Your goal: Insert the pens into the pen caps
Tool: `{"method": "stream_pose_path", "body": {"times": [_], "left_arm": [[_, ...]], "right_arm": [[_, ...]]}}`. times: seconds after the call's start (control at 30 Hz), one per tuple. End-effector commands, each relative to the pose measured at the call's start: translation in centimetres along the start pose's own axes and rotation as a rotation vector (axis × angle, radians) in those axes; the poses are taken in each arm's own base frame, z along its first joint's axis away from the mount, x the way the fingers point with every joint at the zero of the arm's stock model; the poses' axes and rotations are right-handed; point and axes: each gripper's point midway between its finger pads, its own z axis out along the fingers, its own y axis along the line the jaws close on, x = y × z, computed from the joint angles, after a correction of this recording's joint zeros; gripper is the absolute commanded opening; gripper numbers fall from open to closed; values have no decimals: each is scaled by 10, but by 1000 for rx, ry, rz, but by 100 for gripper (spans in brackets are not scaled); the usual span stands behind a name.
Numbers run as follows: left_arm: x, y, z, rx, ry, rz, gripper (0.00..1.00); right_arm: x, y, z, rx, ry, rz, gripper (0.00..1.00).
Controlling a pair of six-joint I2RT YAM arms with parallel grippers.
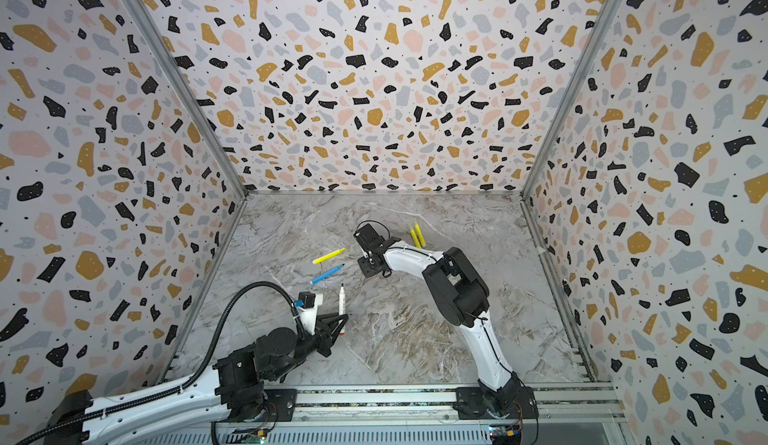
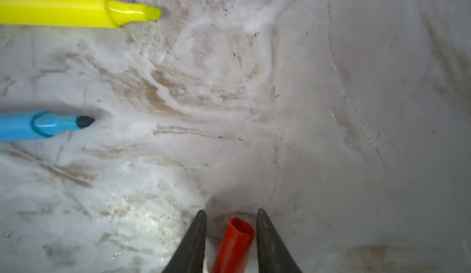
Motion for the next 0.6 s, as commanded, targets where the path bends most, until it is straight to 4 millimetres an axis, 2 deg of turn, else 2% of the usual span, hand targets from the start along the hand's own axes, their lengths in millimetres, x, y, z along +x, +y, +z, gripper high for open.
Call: {"method": "stream_pose_path", "body": {"times": [0.0,0.33,0.57], "left_arm": [[-14,-6,-1,12,-45,-9,0],[-10,-7,0,29,-46,-22,0],[-8,-7,1,29,-36,-19,0]], "right_arm": [[14,-2,-15,-4,34,-9,30],[37,17,-39,-144,1,-77,29],[36,7,-47,-101,-15,-77,25]]}}
